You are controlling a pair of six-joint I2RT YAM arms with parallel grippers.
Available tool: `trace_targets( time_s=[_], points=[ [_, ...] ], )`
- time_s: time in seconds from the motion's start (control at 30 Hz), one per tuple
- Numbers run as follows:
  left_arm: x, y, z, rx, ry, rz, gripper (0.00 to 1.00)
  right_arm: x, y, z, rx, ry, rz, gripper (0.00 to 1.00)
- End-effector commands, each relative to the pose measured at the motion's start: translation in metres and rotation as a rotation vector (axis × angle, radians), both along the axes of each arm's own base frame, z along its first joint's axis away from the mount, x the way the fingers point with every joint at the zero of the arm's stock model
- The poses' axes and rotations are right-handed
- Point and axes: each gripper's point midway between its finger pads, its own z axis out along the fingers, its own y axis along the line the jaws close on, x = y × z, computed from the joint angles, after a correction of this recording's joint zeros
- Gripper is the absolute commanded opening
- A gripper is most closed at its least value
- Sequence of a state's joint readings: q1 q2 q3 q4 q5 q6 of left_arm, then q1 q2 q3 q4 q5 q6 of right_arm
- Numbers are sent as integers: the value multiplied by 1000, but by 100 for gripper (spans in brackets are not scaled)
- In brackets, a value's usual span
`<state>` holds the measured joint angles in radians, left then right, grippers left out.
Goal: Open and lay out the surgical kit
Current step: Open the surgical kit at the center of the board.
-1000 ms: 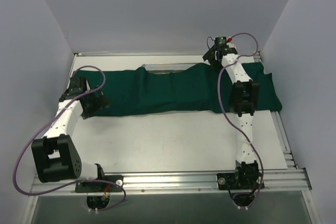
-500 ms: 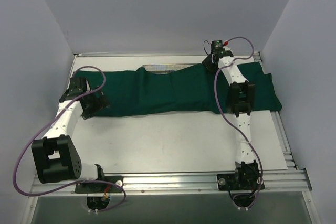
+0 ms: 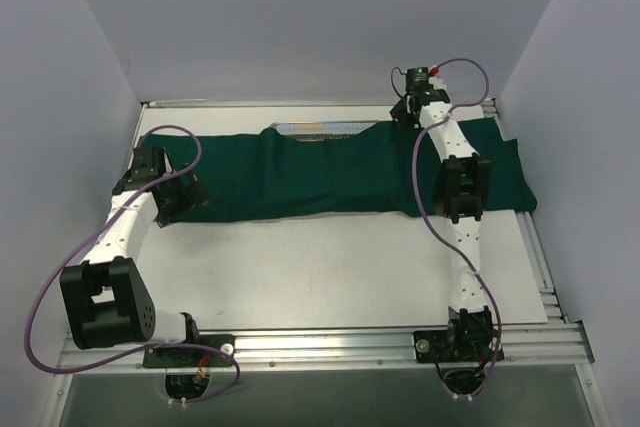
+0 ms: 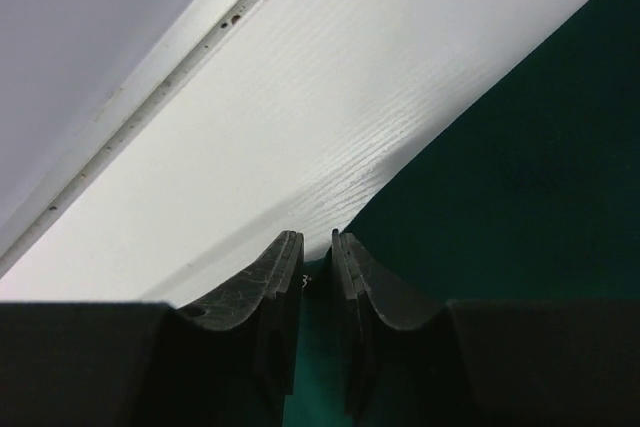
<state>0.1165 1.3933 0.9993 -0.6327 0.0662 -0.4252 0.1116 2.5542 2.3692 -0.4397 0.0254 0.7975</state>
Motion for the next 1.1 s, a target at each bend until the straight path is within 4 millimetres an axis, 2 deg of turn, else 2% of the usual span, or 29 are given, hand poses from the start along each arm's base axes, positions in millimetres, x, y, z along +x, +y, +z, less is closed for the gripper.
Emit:
trace_targets(
  time_s=[0.0, 0.13, 0.2, 0.3, 0.33, 0.37, 0.4, 0.57, 0.93, 1.07],
  points=[
    [6, -3, 19, 1, -60, -25, 94, -2, -15, 67, -45, -92, -7, 20],
    [5, -3, 24, 0, -79, -24, 94, -6, -17, 68, -36, -83, 6, 18],
    [3, -4, 23, -1, -79, -24, 94, -7, -13, 65, -19, -81, 24, 0],
    [3, -4, 23, -5, -79, -26, 94, -8, -7, 57, -1, -65, 55, 0],
    [3, -5, 22, -9, -79, -25, 94, -8, -7, 58, -1, -70, 58, 1],
    [2, -6, 22, -12, -78, -26, 94, -9, -8, 53, -1, -62, 55, 26],
    [1, -6, 21, -15, -75, -26, 94, -8, -7, 51, 3, -62, 58, 34],
    [-1, -6, 22, -14, -78, -24, 94, -5, -1, 33, 24, -34, 86, 47],
    [7, -6, 22, -15, -79, -30, 94, -6, 12, 9, 58, 2, 97, 48],
    [7, -6, 20, -17, -73, -31, 94, -5, 13, 7, 66, 0, 96, 42]
  ],
)
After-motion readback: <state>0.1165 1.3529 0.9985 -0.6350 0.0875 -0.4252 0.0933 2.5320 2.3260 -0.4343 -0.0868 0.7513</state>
